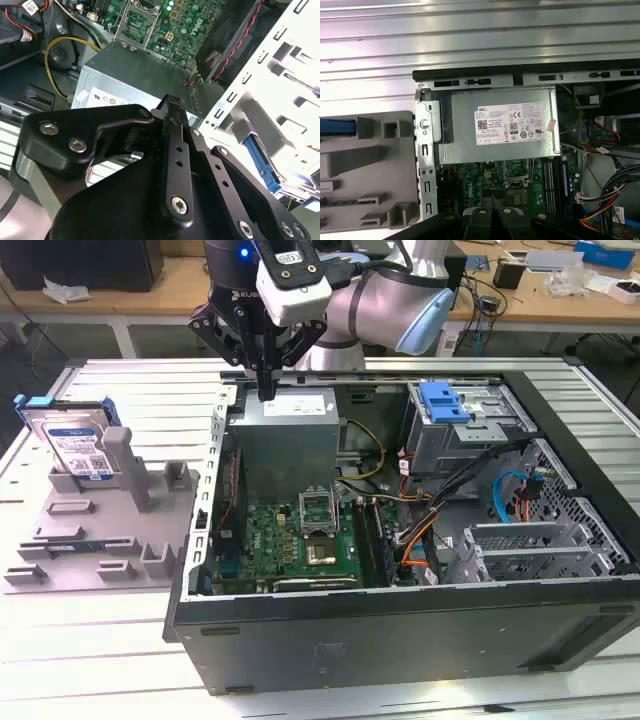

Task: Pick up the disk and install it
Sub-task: 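Reach for the disk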

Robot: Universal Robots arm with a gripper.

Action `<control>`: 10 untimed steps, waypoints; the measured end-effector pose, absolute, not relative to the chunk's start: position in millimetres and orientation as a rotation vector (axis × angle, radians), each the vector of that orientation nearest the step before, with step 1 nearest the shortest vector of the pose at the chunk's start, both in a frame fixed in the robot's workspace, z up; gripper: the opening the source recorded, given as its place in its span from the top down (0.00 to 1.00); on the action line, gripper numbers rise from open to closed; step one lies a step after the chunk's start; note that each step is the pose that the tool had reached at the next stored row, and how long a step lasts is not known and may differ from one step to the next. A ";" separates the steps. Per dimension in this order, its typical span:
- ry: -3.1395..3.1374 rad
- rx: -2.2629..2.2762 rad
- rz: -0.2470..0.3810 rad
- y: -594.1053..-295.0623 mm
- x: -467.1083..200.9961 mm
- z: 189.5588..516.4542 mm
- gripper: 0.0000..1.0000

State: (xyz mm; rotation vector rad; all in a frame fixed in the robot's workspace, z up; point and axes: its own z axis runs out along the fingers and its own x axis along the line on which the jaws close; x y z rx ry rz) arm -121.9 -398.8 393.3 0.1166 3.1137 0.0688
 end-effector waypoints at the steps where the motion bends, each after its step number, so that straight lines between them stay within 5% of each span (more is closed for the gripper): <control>1: 3.114 0.117 0.069 -398.9 -121.9 393.3 0.89; 10: 3.114 0.117 0.069 -398.9 -121.9 393.3 0.89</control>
